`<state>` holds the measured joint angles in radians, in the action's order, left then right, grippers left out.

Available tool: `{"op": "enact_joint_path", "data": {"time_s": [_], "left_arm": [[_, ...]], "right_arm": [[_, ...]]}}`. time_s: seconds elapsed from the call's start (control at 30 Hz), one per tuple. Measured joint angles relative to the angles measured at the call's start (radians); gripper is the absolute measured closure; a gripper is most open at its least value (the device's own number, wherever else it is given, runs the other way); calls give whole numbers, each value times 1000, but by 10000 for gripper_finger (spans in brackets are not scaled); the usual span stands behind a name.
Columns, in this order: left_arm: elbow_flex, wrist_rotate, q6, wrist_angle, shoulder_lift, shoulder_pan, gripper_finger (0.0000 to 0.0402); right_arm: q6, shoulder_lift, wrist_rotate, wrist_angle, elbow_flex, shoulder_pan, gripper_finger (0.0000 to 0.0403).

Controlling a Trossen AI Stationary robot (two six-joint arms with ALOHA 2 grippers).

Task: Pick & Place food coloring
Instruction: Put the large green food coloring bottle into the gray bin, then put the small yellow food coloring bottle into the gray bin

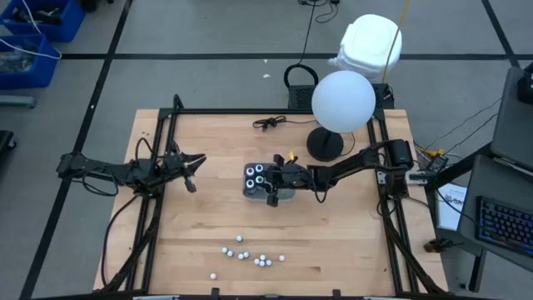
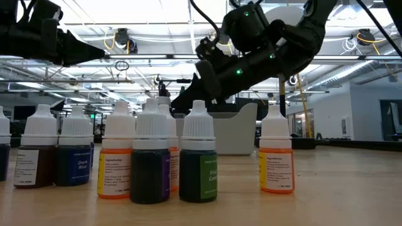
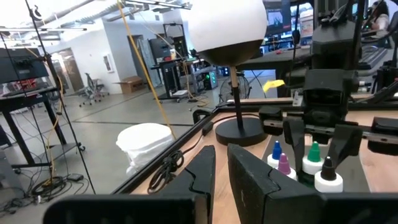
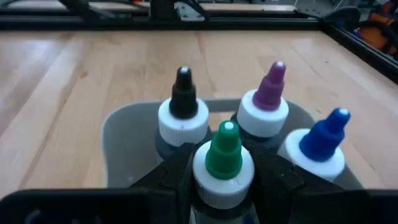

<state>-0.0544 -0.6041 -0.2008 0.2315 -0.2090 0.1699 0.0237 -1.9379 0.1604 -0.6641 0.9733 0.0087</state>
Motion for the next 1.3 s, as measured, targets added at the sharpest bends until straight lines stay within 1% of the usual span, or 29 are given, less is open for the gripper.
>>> {"op": "enact_joint_path", "data": {"time_s": [0.1,0.33,0.87,1.07,1.2,1.3], "left_arm": [[0,0,0,-1,0,0,350],[0,0,-5,-3,0,0,350],[0,0,-4,-3,0,0,350],[0,1,-4,-3,0,0,350],[0,0,0,-3,0,0,350],[0,1,2,-3,0,0,350]], "right_arm": [[6,-5,-1,-1,0,-2,287],[-3,-6,0,-6,0,-3,258],[-15,0,0,-28,-3,-1,206],[-22,73,0,-8,-4,1,196],[-45,141,17,72,-4,14,196],[-50,214,20,154,-4,32,204]]}}
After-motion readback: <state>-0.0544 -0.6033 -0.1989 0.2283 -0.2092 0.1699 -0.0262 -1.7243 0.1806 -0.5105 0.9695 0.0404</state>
